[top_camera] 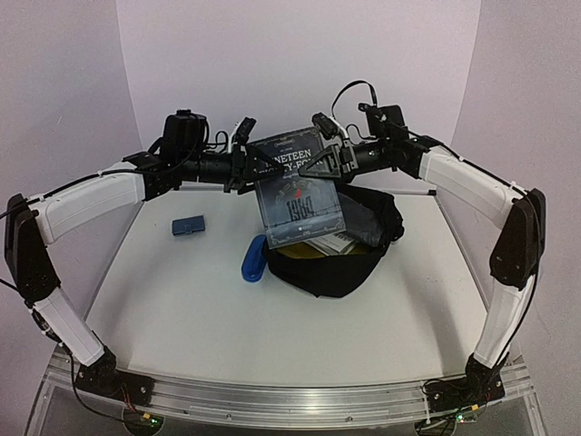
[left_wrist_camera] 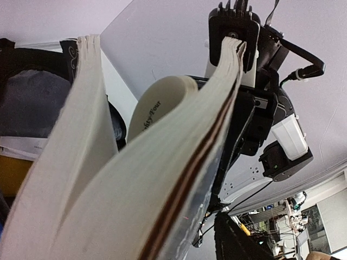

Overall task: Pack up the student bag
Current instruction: Pick up the book from the center of the board, then place the book in the student bag.

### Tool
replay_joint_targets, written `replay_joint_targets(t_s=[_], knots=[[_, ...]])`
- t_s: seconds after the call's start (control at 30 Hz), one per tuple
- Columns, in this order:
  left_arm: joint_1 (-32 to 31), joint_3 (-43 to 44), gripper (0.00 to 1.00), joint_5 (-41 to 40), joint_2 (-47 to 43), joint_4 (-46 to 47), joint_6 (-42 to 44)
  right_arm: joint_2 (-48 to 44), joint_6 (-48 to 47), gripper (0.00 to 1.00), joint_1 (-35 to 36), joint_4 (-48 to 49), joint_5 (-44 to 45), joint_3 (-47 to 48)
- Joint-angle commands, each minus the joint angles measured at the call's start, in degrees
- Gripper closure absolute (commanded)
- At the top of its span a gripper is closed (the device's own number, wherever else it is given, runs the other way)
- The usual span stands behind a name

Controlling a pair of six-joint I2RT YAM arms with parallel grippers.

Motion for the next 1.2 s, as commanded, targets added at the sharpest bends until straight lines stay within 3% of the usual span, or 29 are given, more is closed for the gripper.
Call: replay_joint_targets(t_s=[0.0,0.07,0.13,0.17,0.23,0.3,0.4,0.5,0.67,0.87,1.03,1.1,1.17], knots=[[-0.69,-0.38,0.52,5.30,-0.69,10.21,-3.93,-0.23,0.67,1.00,0.15,5.93,-0.78,4.08],[-0.72,-0.79,0.59,6.05,-0.78,11.73,-4.71,-0.15,0.64,1.00,-0.12,6.17,-0.07,3.69],[-0.75,-1.53,0.73,6.66,-0.80,13.73,-6.07,0.31,0.74,0.97,-0.51,6.27,0.94,3.82],[-0.66,-1.66,0.80,6.77,-0.79,14.25,-6.51,0.51,0.69,0.86,-0.90,6.22,2.20,4.03],[0.06,-2.27,0.96,6.10,-1.10,14.35,-7.56,0.75,0.19,0.52,-2.78,5.90,6.10,3.92],[1.62,-3.76,1.00,3.21,-2.25,13.61,-9.33,0.88,-0.89,0.26,-6.34,5.67,11.96,2.86],[4.46,-7.05,1.00,-5.50,-6.37,11.85,-11.77,0.80,-10.20,0.13,-10.62,0.36,26.73,1.78],[6.56,-10.65,1.00,-12.27,-10.76,11.52,-14.21,0.74,-25.61,0.13,-9.44,-7.89,38.38,0.24],[8.11,-12.31,1.00,-18.74,-14.40,6.25,-15.70,1.20,-41.93,0.12,-4.30,-12.63,55.58,-5.78],[8.91,-12.74,1.00,-28.52,-17.03,-1.08,-17.14,4.71,-50.52,0.09,-0.83,-12.99,66.20,-9.23],[9.89,-14.32,1.00,-30.92,-18.76,-2.18,-20.07,9.80,-55.56,0.08,0.70,-12.36,74.49,-9.00],[9.93,-15.12,1.00,-30.96,-19.32,-2.08,-20.61,11.49,-55.43,0.15,0.71,-12.35,75.63,-8.36],[10.00,-15.77,1.00,-30.72,-19.86,-1.85,-20.98,12.47,-54.92,0.37,0.73,-12.35,76.33,-7.63]])
